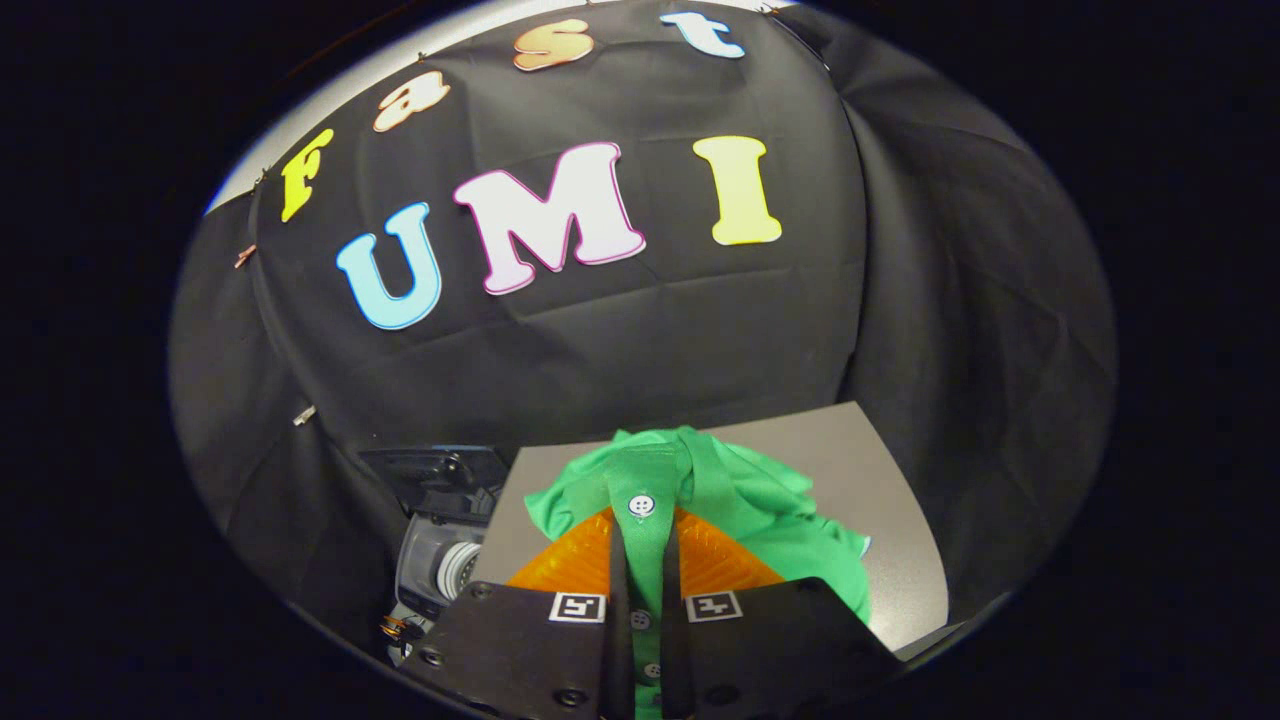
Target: Put the clothes into the washing machine and then close the washing machine lid.
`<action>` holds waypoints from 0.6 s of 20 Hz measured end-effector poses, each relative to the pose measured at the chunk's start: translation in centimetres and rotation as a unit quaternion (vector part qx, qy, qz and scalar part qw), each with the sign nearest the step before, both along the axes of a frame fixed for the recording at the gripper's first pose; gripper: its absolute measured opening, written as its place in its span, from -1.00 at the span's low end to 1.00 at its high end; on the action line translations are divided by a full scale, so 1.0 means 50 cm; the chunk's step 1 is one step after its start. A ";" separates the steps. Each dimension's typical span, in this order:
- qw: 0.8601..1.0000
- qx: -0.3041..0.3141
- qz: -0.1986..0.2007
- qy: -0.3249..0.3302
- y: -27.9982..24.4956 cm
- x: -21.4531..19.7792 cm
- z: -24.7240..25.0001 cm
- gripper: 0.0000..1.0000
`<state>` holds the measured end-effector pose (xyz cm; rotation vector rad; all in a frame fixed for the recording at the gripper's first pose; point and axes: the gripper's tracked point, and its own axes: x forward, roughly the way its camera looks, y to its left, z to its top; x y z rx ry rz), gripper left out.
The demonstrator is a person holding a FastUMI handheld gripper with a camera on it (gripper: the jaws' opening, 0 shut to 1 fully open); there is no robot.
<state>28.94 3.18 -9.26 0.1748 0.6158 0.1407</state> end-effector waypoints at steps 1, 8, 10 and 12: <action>1.000 -0.003 0.001 -0.009 0.007 -0.009 0.028 -0.71; 0.999 0.015 0.022 -0.047 0.127 -0.045 0.171 -0.71; 0.998 0.024 0.033 -0.049 0.184 -0.056 0.190 -0.71; 0.997 0.027 0.046 -0.048 0.248 -0.065 0.197 -0.71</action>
